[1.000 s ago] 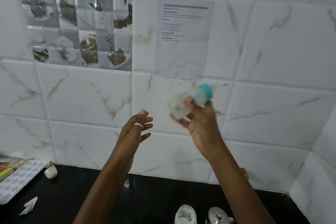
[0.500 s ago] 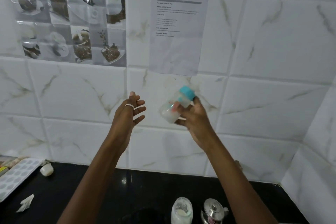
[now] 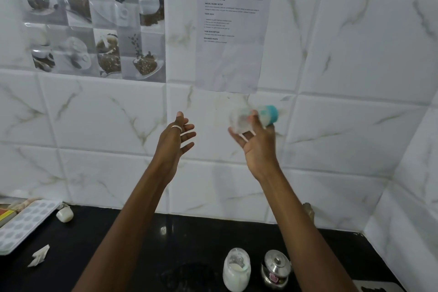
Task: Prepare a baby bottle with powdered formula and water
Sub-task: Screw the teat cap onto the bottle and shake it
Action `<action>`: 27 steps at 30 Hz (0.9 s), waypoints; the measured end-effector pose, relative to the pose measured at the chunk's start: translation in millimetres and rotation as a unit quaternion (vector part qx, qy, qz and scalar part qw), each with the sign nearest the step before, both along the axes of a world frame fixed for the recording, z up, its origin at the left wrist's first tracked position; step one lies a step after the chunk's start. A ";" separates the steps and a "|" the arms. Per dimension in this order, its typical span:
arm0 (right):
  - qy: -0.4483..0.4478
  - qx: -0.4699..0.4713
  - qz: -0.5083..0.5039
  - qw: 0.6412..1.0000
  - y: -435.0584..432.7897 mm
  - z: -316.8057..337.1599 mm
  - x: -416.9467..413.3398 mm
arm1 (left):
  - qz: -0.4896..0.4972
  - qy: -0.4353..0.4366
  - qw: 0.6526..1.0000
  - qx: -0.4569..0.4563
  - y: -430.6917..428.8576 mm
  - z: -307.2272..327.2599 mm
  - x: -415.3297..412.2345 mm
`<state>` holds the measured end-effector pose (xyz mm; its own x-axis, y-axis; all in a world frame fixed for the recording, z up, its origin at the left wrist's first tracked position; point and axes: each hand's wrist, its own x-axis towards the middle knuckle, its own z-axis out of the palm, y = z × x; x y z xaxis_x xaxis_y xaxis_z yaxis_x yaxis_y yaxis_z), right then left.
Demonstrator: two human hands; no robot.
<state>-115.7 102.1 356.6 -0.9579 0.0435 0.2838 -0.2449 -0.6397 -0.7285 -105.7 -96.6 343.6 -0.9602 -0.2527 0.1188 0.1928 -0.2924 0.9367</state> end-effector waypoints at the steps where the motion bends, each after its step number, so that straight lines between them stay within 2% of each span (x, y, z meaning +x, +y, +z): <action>1: -0.001 0.064 0.006 0.998 -3.8 -0.5 2.9 | -0.001 0.000 1.000 0.001 1.3 2.2 -0.9; 3: 0.015 0.196 0.050 0.979 -6.1 -4.0 6.8 | -0.005 0.001 1.000 -0.004 4.6 7.4 -2.0; 4: 0.021 0.206 0.053 0.977 -3.5 -3.7 5.6 | -0.006 0.001 1.000 -0.007 5.9 9.5 -2.3; 5: 0.019 0.175 0.046 0.983 -0.5 -1.6 3.6 | -0.005 0.002 1.000 -0.008 5.9 10.7 -2.1; 8: -0.011 -0.005 -0.004 1.000 2.5 -0.6 -4.4 | -0.004 0.005 1.000 -0.011 3.2 11.0 -0.9; 9: -0.018 0.000 -0.014 1.000 -0.2 -3.4 -4.6 | -0.003 0.004 1.000 -0.011 2.1 10.5 -0.7; 12: -0.022 0.153 0.042 0.987 -6.0 -18.2 2.6 | -0.004 -0.006 1.000 -0.009 3.2 8.8 -1.0; 13: -0.018 0.162 0.053 0.985 -3.6 -20.1 3.3 | -0.004 -0.010 1.000 -0.011 3.8 7.7 -0.9; 14: -0.015 0.132 0.050 0.990 0.1 -19.4 0.8 | -0.004 -0.011 1.000 -0.014 4.1 6.4 -0.8; 16: -0.028 0.006 0.020 0.999 4.7 -15.2 -4.3 | -0.003 -0.011 1.000 -0.014 3.1 2.7 -1.0; 17: -0.033 -0.031 0.005 0.999 3.7 -15.3 -7.2 | -0.002 -0.010 1.000 -0.013 2.4 1.1 -1.2; 18: -0.036 -0.028 0.005 0.999 0.2 -15.3 -6.5 | -0.002 -0.011 1.000 -0.013 2.2 0.5 -1.8; 21: -0.025 0.138 0.064 0.988 -10.4 -23.9 4.2 | -0.003 -0.020 1.000 -0.012 5.4 0.5 -4.4; 22: -0.017 0.159 0.079 0.984 -10.3 -25.0 6.7 | -0.003 -0.023 1.000 -0.014 6.6 0.2 -4.8; 23: -0.013 0.140 0.077 0.987 -7.8 -23.6 6.9 | -0.004 -0.023 1.000 -0.013 7.2 -0.4 -4.9; 26: -0.022 -0.034 0.026 0.999 -1.0 -16.4 -0.6 | -0.005 -0.021 1.000 -0.001 4.7 -3.3 -4.4; 27: -0.024 -0.047 0.010 0.999 -2.0 -16.2 -1.8 | -0.004 -0.020 1.000 0.001 3.2 -4.1 -4.1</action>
